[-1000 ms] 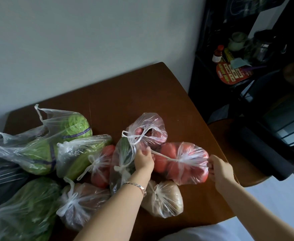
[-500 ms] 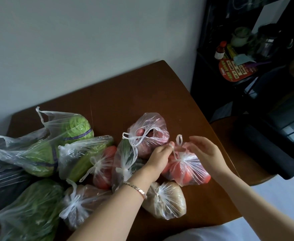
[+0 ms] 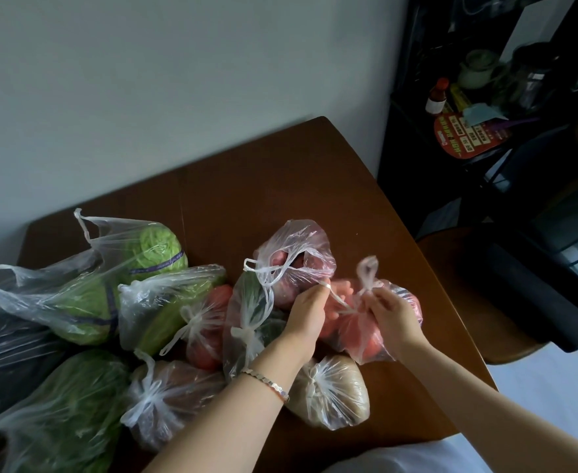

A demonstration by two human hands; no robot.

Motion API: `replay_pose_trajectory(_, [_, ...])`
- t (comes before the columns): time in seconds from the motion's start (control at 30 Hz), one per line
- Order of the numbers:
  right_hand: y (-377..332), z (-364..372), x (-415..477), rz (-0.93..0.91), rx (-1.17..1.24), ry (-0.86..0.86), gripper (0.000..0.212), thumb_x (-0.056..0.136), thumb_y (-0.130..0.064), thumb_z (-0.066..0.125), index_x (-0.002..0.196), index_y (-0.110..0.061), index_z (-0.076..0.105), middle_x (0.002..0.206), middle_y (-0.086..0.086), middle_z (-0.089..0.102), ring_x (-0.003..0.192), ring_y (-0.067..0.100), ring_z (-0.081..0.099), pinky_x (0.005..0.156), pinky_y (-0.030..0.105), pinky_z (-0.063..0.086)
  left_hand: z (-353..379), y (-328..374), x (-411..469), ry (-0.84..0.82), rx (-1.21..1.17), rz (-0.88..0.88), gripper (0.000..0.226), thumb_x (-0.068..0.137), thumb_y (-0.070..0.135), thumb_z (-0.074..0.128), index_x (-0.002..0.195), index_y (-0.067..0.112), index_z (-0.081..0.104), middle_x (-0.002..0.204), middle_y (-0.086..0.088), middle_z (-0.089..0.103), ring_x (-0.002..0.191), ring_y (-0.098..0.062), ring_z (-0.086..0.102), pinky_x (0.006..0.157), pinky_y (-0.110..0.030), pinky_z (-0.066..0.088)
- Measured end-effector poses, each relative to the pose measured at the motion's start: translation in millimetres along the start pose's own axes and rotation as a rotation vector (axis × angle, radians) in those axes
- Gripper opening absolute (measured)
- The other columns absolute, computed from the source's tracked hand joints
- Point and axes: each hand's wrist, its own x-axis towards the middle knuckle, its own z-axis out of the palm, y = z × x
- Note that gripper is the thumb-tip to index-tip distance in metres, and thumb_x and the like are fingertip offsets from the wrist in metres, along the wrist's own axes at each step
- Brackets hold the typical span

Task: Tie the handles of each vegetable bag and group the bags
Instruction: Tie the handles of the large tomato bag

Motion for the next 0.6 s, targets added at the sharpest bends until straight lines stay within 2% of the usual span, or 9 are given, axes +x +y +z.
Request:
replay_pose_trajectory(0.07, [-3.3,1.8,3.5,0.119,0.024,0.005,0.025,0.091,-0.012,0.053,0.071,-0.007,0.065,0.06,0.004,0.059,0.049,0.013,0.047,0.041,0.011,0.035,-2.7,-2.3,-2.0,0.062,0.007,-0.008,0.039,0.099,0.025,0.034,0.071,0.018,0.061,0.074,0.004,0.062,0.073,-0.009,0.056,0.065,-0.022,0.041])
replay_pose_trajectory(0.1, [-4.7,3.4,4.4,0.1,-0.061,-0.01,0.023,0.09,-0.013,0.054,0.076,-0.002,0.068,0.06,0.006,0.06,0.048,0.011,0.045,0.038,0.01,0.032,-3.5,-2.9,-3.5,0.082,0.01,-0.02,0.042,0.099,0.025,0.034,0.066,0.017,0.058,0.066,0.005,0.058,0.067,-0.009,0.053,0.064,-0.022,0.04])
replay_pose_trajectory(0.17, [-7.4,7.5,2.7,-0.052,-0.281,-0.064,0.024,0.09,-0.015,0.056,0.075,-0.001,0.068,0.061,0.007,0.06,0.046,0.008,0.041,0.042,0.012,0.035,-4.4,-2.6,-6.2,0.047,-0.017,-0.02,0.043,0.099,0.022,0.035,0.062,0.014,0.057,0.054,0.006,0.048,0.057,-0.007,0.045,0.059,-0.019,0.039])
replay_pose_trajectory(0.23, [-9.3,9.0,-1.3,-0.202,-0.448,-0.13,0.028,0.091,-0.014,0.054,0.065,-0.007,0.061,0.056,0.0,0.054,0.048,0.007,0.04,0.048,0.014,0.035,-1.6,1.5,-7.7,-0.046,-0.01,0.034,0.041,0.099,0.016,0.035,0.066,0.012,0.059,0.056,0.002,0.044,0.053,-0.006,0.044,0.056,-0.015,0.04])
replay_pose_trajectory(0.33, [-5.5,3.7,-2.4,-0.285,-0.515,-0.244,0.027,0.084,-0.001,0.049,0.059,-0.01,0.054,0.065,-0.001,0.054,0.059,0.01,0.046,0.056,0.015,0.033,8.6,11.0,-5.6,-0.112,0.133,0.117,0.038,0.098,0.015,0.036,0.072,0.016,0.063,0.059,0.001,0.048,0.059,-0.006,0.051,0.063,-0.015,0.046])
replay_pose_trajectory(0.4, [-3.8,0.1,-3.5,-0.311,-0.522,-0.302,0.031,0.08,0.001,0.052,0.055,-0.016,0.049,0.063,-0.011,0.043,0.059,0.0,0.039,0.058,0.013,0.033,14.3,19.2,-1.6,-0.116,0.181,0.108,0.033,0.097,0.012,0.038,0.077,0.015,0.063,0.061,0.0,0.051,0.063,-0.007,0.052,0.066,-0.016,0.046])
replay_pose_trajectory(0.5, [1.8,0.6,-1.6,-0.224,-0.405,-0.274,0.024,0.09,-0.011,0.054,0.071,0.0,0.062,0.062,-0.007,0.047,0.056,0.004,0.041,0.054,0.014,0.034,18.0,24.8,4.4,-0.127,0.312,0.118,0.025,0.092,0.006,0.04,0.1,0.009,0.064,0.076,-0.003,0.06,0.076,-0.012,0.057,0.077,-0.022,0.047])
replay_pose_trajectory(0.6, [4.0,-1.6,-2.7,0.039,-0.02,-0.248,0.025,0.092,-0.015,0.051,0.073,-0.003,0.062,0.067,0.006,0.055,0.061,0.016,0.049,0.057,0.022,0.038,11.4,13.6,7.9,-0.169,0.795,0.217,0.032,0.093,0.016,0.046,0.124,0.014,0.055,0.113,-0.003,0.059,0.104,-0.016,0.057,0.095,-0.028,0.046])
